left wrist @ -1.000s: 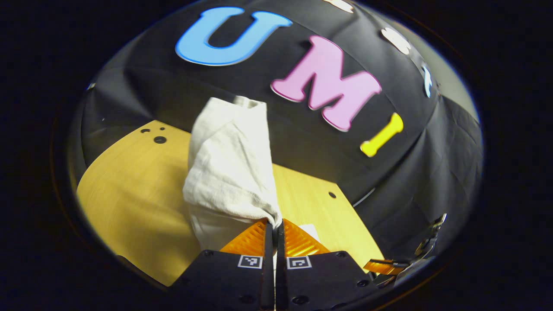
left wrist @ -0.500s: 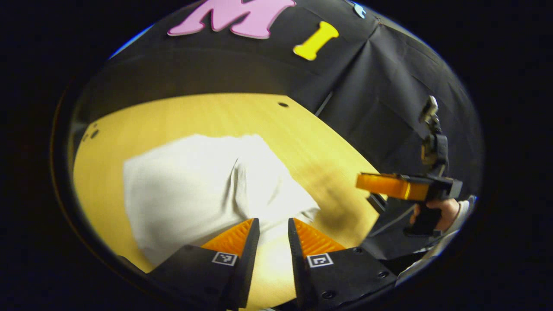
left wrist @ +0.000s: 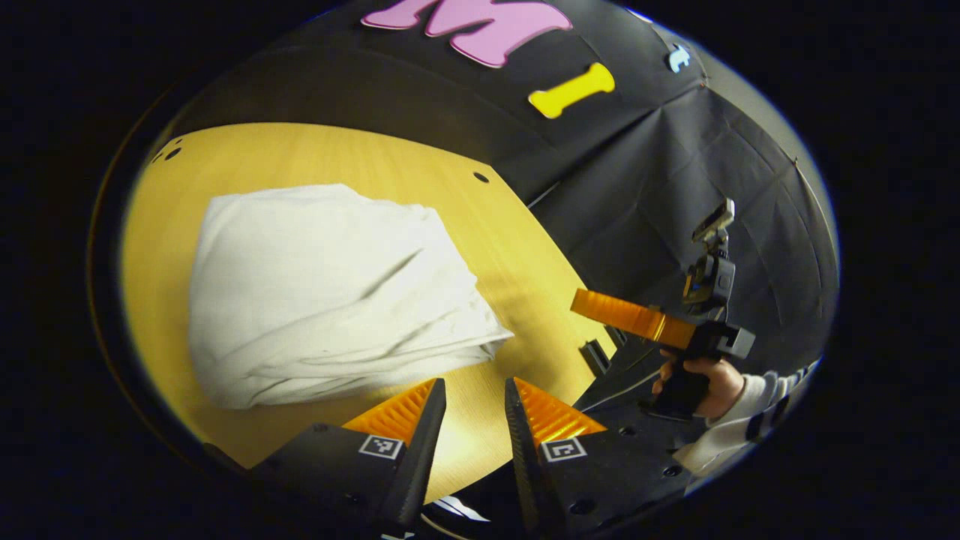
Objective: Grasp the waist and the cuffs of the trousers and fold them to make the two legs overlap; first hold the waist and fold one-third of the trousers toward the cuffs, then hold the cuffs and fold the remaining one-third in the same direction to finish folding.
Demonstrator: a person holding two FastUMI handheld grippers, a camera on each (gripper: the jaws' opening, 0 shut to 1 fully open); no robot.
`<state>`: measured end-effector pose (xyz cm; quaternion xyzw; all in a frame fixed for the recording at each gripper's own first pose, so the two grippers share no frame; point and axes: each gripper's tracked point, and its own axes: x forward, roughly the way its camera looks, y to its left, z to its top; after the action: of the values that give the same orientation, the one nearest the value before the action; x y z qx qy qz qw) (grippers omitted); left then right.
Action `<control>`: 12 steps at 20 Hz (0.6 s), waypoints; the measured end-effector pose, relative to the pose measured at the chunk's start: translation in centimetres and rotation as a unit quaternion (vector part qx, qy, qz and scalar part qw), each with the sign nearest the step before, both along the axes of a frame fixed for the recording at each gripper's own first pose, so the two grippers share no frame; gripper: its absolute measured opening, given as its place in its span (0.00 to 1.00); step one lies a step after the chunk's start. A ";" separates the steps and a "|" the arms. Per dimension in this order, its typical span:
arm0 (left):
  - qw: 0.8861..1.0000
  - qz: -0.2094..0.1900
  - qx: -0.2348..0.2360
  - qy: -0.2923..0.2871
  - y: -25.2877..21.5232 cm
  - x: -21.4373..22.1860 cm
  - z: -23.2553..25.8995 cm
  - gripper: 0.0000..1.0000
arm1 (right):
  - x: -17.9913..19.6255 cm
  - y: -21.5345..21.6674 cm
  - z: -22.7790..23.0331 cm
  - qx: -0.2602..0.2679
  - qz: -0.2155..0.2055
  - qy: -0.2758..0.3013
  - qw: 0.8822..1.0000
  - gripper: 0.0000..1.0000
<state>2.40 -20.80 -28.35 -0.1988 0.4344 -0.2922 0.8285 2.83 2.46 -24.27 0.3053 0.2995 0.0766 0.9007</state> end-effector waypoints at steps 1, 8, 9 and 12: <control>1.000 0.020 -0.001 -0.006 1.0 0.6 0.3 0.53 | 0.1 0.5 0.6 0.004 0.004 -0.005 1.000 0.64; 0.986 0.154 0.019 -0.068 9.0 3.7 3.6 0.55 | 0.9 3.9 4.7 0.014 0.040 -0.034 0.999 0.64; 0.982 0.173 0.027 -0.078 10.2 3.9 3.8 0.55 | 1.0 4.1 5.4 0.015 0.042 -0.041 0.998 0.55; 0.969 0.221 0.038 -0.100 12.8 3.1 4.3 0.63 | 1.5 4.6 8.4 0.018 0.045 -0.069 0.996 0.64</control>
<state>5.52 -7.99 -24.02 -0.2275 0.3051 -0.1036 0.9189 4.37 7.04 -15.85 0.3016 0.2487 0.1428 0.9093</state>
